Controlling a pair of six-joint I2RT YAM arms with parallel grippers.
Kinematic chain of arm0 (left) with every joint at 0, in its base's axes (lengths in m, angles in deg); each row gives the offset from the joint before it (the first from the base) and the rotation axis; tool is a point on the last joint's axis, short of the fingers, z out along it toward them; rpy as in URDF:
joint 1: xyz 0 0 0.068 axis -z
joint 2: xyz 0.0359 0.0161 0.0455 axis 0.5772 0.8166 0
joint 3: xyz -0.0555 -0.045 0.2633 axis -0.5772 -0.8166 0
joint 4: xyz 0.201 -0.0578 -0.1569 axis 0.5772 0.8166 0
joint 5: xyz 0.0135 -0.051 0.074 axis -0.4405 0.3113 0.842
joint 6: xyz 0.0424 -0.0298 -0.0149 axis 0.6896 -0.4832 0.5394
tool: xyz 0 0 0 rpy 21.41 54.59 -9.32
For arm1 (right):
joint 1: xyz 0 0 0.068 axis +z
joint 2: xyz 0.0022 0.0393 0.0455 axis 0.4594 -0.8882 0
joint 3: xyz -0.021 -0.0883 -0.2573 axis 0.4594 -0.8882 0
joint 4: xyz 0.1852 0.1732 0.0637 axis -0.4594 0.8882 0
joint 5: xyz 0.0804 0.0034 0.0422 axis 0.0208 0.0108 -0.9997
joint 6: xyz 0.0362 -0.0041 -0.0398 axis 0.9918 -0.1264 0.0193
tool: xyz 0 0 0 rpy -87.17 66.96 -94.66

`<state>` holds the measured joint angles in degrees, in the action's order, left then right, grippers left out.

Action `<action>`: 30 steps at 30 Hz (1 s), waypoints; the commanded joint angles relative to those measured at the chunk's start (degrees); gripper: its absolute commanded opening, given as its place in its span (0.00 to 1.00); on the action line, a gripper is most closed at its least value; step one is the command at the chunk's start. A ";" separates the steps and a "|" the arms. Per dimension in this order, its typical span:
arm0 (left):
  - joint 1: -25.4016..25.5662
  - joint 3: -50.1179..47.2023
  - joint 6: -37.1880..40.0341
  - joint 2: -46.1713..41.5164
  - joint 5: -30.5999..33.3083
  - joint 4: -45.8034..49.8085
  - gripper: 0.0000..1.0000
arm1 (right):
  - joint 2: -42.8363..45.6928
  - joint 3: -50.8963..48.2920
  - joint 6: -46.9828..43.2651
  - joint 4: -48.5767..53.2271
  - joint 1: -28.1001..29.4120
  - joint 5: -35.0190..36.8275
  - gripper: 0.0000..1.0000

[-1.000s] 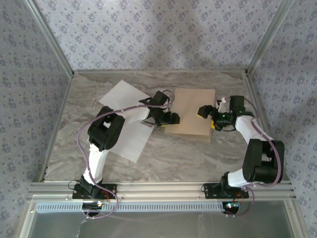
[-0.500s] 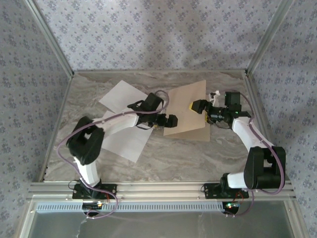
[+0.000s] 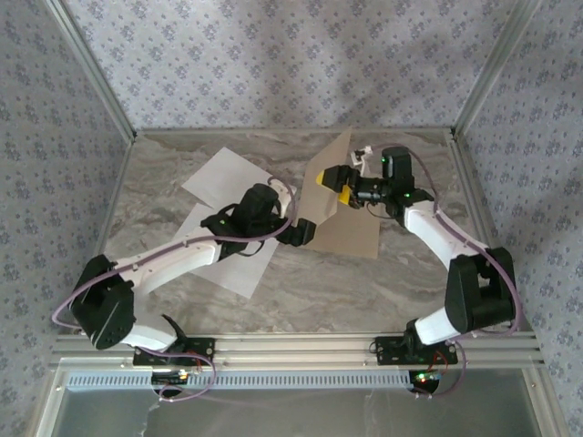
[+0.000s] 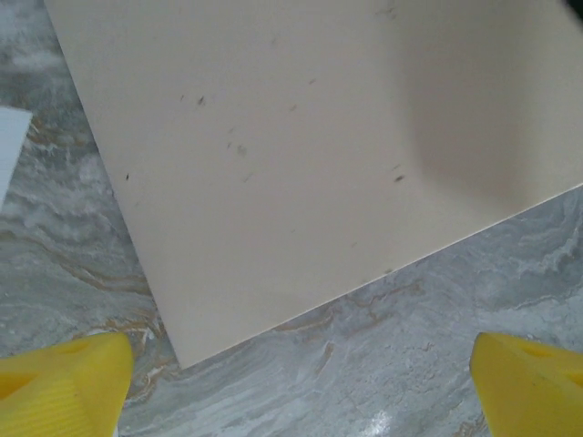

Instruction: Put the files into the folder

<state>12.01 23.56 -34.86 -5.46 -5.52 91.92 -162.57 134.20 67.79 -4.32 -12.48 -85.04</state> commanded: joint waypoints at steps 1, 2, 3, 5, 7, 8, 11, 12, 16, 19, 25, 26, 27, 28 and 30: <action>0.29 -1.13 3.17 -3.43 0.67 -4.15 0.92 | -2.75 2.07 6.00 -8.23 2.43 1.69 1.00; 0.30 -1.90 3.38 -4.35 0.91 -4.89 0.92 | -3.66 2.32 7.34 -10.42 3.14 2.21 1.00; 0.31 -2.67 3.55 -5.44 1.01 -5.80 0.92 | -4.40 2.53 8.61 -12.42 3.97 2.59 1.00; 0.30 -3.74 4.19 -6.87 1.41 -6.81 0.92 | -6.10 3.43 10.28 -15.15 5.44 3.18 1.00; 0.32 -3.83 5.09 -7.38 1.91 -6.82 0.93 | -7.77 4.79 11.35 -16.78 6.65 3.97 1.00; 0.33 -3.46 5.67 -7.25 2.36 -6.25 0.93 | -8.79 5.71 11.76 -17.28 7.20 4.11 1.00; 0.30 -2.06 7.11 -6.07 5.26 -4.52 0.92 | -11.63 8.18 12.99 -18.56 8.37 4.26 1.00; 0.21 -1.61 7.54 -5.58 6.55 -4.18 0.91 | -12.57 8.69 13.54 -19.36 8.74 4.20 1.00; -1.36 -0.61 8.29 -3.65 10.48 -4.51 0.89 | -14.49 9.80 14.94 -21.48 9.27 4.38 1.00; -4.12 -0.49 8.60 -2.62 7.00 -6.41 0.84 | -14.97 9.80 14.53 -20.94 9.29 4.74 1.00; -7.90 1.73 9.55 0.09 2.99 -7.49 0.62 | -15.51 11.91 12.60 -17.83 9.18 5.11 1.00; -8.10 2.09 9.68 0.37 2.43 -7.49 0.57 | -15.49 12.00 12.40 -17.60 9.14 5.24 1.00; -8.22 2.27 9.92 0.56 1.76 -7.57 0.50 | -15.54 12.16 12.17 -17.24 9.10 5.34 1.00; -8.31 2.35 10.07 0.76 1.30 -7.79 0.47 | -15.60 12.35 11.97 -16.90 9.02 5.27 1.00; -8.52 2.29 10.08 1.04 0.68 -8.57 0.41 | -15.57 12.99 11.29 -15.60 8.88 5.18 1.00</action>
<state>3.84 23.45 -25.51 -4.78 -2.17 85.96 -177.43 144.83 80.97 -21.59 -3.43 -80.25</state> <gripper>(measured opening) 0.431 0.999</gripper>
